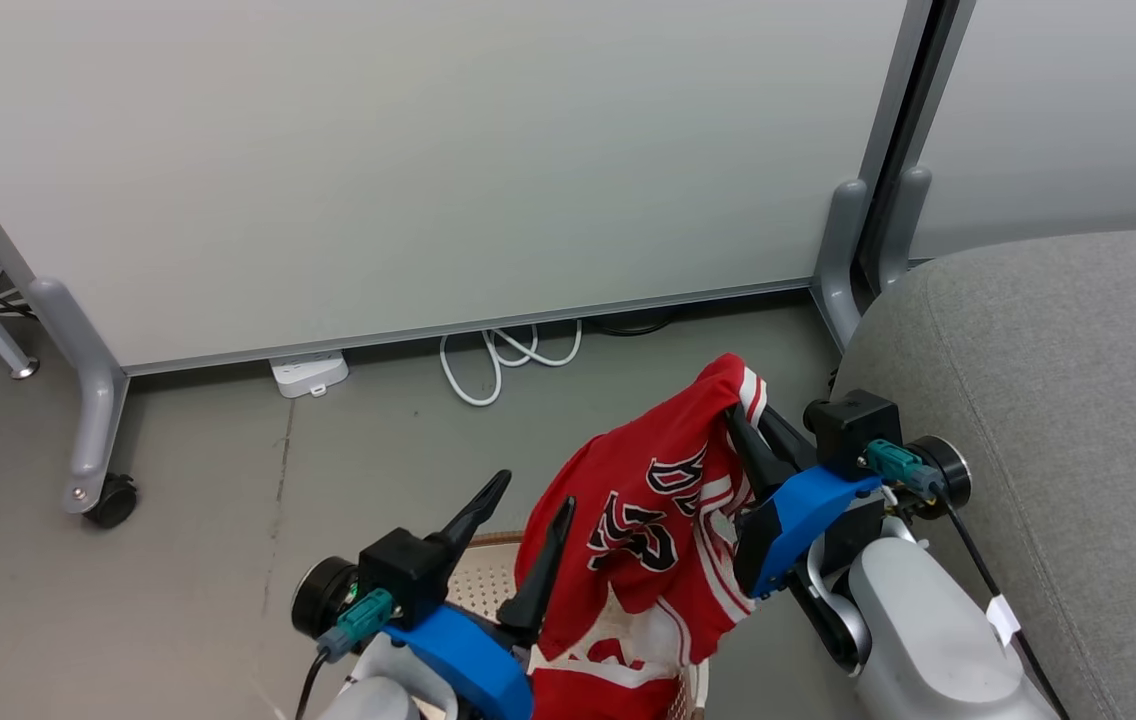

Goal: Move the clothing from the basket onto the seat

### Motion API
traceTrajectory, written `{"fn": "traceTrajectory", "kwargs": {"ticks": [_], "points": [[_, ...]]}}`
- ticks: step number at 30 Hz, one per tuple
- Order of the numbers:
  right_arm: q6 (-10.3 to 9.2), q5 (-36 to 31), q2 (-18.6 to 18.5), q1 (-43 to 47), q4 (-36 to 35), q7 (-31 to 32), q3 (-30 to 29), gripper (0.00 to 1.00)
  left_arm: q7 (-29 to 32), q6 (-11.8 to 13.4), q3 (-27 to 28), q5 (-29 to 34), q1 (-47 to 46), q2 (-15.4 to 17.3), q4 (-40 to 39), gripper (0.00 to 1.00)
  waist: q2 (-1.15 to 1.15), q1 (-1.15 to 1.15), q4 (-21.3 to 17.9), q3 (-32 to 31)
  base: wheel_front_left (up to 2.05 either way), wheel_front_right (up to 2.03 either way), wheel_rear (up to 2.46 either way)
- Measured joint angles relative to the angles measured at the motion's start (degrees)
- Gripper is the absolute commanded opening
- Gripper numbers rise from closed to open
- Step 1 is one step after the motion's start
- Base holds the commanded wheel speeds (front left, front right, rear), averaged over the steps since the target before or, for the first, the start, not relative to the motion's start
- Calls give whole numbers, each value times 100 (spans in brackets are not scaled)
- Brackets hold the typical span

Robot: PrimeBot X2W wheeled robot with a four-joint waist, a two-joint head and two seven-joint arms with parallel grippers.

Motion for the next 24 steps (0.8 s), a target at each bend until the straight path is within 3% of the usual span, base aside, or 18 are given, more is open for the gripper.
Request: {"fn": "traceTrajectory", "kwargs": {"ticks": [11, 24], "points": [[0, -66, 0, 92, -89, 59, -125, 0, 0, -396, 1072, 893, 744, -178, -156, 100, 0, 1, 36, -3, 0, 0, 0], [0, -64, 0, 170, -171, 110, -131, 0, 0, -653, 1541, 1377, 900, -439, -85, 100, 0, 0, 67, -24, 0, 0, 0]]}}
